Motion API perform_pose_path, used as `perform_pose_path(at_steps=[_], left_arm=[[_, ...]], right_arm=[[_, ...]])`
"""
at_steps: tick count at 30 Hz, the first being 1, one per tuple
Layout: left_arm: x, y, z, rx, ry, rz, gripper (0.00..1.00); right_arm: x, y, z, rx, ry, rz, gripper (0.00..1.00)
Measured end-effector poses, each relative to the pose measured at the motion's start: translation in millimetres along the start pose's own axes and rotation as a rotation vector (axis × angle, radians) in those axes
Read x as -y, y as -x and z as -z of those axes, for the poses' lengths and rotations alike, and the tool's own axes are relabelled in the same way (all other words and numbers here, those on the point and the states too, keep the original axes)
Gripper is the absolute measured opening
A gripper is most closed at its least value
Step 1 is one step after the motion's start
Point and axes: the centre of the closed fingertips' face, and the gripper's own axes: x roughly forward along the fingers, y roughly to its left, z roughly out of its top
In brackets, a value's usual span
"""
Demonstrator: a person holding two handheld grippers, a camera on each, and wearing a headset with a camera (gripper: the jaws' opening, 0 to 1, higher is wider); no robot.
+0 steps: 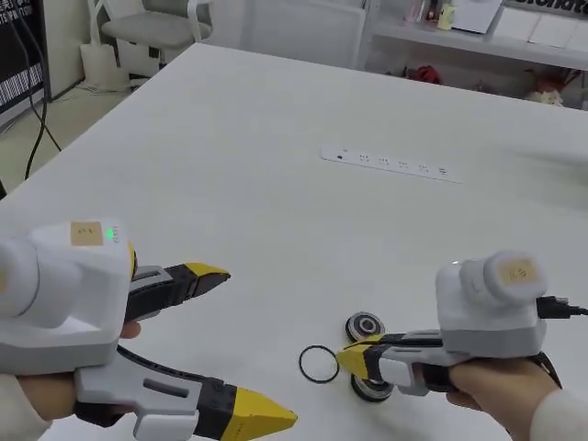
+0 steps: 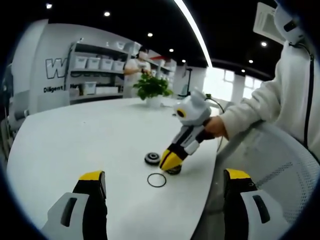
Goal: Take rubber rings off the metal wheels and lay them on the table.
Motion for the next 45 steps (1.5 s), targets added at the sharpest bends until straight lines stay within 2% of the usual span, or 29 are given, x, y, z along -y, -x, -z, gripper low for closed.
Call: perform_pose_path(at_steps=[18,24,36,45], left_arm=[[-2.2,2.9,-0.1,-0.007,0.001,-0.008,0.99],[-2.6,3.3,0.7,-0.009,0.002,-0.009,0.99],[-1.3,3.0,2.5,-0.015,0.005,-0.01,0.99],[-0.9,1.5,4.1,-0.022,0.004,-0.009,0.99]], right_arm=[[-5.0,12.7,-20.5,0.058,-0.02,-0.018,0.05],[-5.0,18.8,-27.1,0.076,-0.01,-0.015,0.05],[-15.4,29.1,-35.7,0.092,0.036,-0.025,0.05],[-12.6,49.7,-52.3,0.157,0.057,-0.021,0.08]])
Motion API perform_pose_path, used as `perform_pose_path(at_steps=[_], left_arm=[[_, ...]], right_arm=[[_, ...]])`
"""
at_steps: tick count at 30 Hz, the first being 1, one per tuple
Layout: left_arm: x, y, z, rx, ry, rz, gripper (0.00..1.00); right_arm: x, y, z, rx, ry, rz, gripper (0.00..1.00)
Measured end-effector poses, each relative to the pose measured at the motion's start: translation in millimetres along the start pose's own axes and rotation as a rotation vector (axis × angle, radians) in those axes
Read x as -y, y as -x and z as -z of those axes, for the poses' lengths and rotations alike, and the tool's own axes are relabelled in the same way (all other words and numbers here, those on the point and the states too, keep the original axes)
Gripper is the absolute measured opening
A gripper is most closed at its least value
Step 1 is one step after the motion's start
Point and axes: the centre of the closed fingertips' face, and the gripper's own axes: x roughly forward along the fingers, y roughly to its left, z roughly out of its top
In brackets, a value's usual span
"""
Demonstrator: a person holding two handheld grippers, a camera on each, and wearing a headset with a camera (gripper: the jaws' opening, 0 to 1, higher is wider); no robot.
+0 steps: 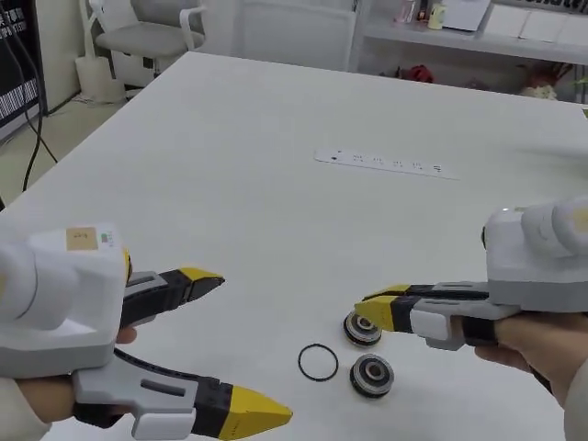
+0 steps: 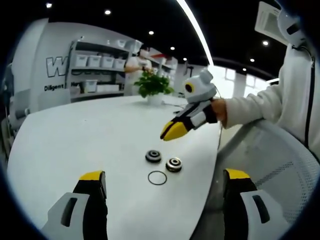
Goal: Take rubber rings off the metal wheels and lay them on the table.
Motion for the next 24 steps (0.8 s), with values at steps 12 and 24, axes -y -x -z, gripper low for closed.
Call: perform_pose_path(at_steps=[12,24], left_arm=[[0.3,-1.6,1.1,-0.007,0.001,0.001,0.99],[2.3,-7.4,2.3,-0.018,-0.008,-0.001,0.98]], right_arm=[[1.3,16.6,-9.1,0.016,0.106,0.012,0.27],[24.6,37.9,-6.9,0.036,0.137,0.056,0.47]])
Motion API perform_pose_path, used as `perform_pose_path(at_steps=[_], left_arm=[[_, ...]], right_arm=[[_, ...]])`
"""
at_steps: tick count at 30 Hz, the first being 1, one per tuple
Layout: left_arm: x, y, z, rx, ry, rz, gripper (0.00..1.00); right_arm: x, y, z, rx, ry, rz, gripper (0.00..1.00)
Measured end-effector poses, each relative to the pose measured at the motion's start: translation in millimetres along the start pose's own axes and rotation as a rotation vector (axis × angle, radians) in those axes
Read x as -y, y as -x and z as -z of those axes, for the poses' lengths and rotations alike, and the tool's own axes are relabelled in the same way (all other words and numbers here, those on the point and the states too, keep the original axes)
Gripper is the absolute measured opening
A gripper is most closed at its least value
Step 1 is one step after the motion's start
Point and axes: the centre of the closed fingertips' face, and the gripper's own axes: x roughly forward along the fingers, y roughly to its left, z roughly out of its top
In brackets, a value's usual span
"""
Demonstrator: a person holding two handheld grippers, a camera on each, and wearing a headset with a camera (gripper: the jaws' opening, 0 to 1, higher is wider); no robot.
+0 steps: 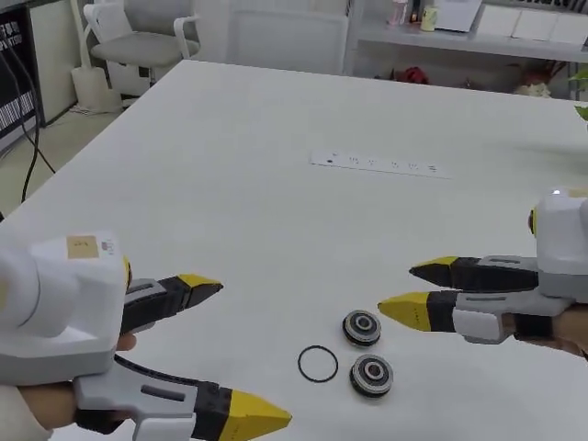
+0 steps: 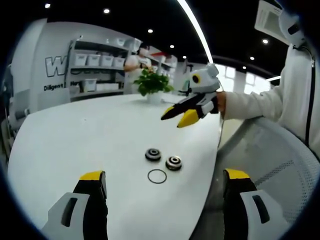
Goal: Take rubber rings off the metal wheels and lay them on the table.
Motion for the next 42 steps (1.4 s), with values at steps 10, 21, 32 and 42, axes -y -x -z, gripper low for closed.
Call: perform_pose_path(at_steps=[10,21,32,42], left_arm=[[-0.5,-1.1,0.2,-0.001,0.0,0.004,0.98],[1.0,-1.0,-1.3,0.002,-0.002,0.016,0.98],[11.4,-5.7,-27.2,0.016,-0.063,0.03,1.0],[25.6,-10.9,-75.1,0.087,-0.105,0.062,1.0]], right_arm=[[13.0,15.4,0.8,0.063,-0.022,-0.005,0.5],[3.2,6.8,23.9,-0.013,-0.004,-0.064,0.47],[0.0,1.1,42.1,-0.061,0.001,-0.107,0.43],[-6.9,-3.5,50.6,-0.089,0.032,-0.145,0.42]])
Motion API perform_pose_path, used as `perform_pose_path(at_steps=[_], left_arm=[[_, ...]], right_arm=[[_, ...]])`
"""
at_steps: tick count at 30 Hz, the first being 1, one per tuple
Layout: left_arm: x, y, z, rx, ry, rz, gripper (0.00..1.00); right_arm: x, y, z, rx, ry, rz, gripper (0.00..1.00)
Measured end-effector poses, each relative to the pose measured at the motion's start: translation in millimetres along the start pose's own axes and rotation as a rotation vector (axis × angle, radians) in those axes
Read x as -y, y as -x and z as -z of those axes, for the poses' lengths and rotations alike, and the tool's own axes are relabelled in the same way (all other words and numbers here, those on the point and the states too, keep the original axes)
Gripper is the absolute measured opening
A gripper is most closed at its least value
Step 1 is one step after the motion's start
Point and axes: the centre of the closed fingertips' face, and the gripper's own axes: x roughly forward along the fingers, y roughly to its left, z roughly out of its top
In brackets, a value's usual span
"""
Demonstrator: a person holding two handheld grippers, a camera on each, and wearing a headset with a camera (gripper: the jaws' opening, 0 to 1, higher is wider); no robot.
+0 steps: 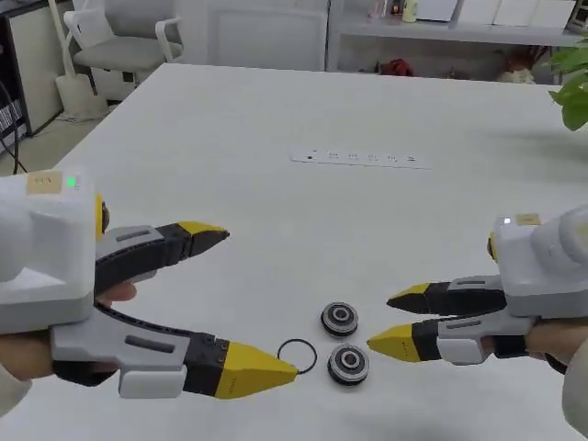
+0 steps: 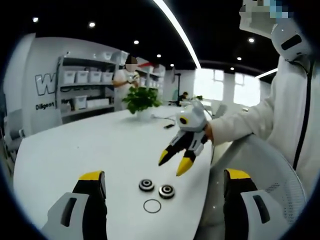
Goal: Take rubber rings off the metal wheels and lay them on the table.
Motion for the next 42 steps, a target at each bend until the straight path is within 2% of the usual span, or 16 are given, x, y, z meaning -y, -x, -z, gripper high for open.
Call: perform_pose_path(at_steps=[7,14,17,20,22,25,29,33,35,38,40,42], left_arm=[[-1.3,-16.6,-19.0,0.006,-0.029,0.01,0.99],[3.1,-45.6,-26.0,-0.005,-0.058,0.036,0.97],[2.3,-61.5,-14.9,-0.052,-0.086,0.041,0.96],[2.9,-72.5,-7.6,-0.07,-0.096,0.047,0.95],[4.3,-79.3,-4.0,-0.073,-0.092,0.061,0.94],[5.6,-87.9,0.2,-0.065,-0.091,0.076,0.9],[3.7,-97.0,10.8,-0.066,-0.083,0.086,0.88],[1.2,-103.2,28.9,-0.096,-0.072,0.095,0.81],[2.0,-105.0,33.5,-0.097,-0.072,0.096,0.78],[2.9,-108.3,40.3,-0.09,-0.079,0.092,0.67],[3.8,-109.7,49.7,-0.105,-0.093,0.102,0.6],[0.9,-111.0,58.7,-0.124,-0.097,0.089,0.57]], right_arm=[[-2.6,-5.2,11.7,-0.034,0.016,-0.034,0.41],[-3.0,-7.5,20.8,-0.044,0.012,-0.06,0.39],[-2.5,-8.8,27.9,-0.069,0.017,-0.067,0.38],[0.7,-9.4,32.1,-0.073,0.008,-0.071,0.37],[3.0,-9.9,34.1,-0.072,0.002,-0.068,0.37],[2.0,-12.1,31.0,-0.033,-0.051,-0.087,0.36],[0.9,-15.3,34.3,-0.054,-0.034,-0.086,0.35],[-2.5,-17.6,37.1,-0.07,-0.014,-0.093,0.34],[-1.2,-18.1,40.0,-0.079,-0.01,-0.089,0.34],[0.2,-19.3,46.5,-0.105,0.001,-0.08,0.32],[0.2,-20.6,48.4,-0.111,0.013,-0.079,0.31],[-0.5,-21.4,49.7,-0.116,0.016,-0.08,0.29]])
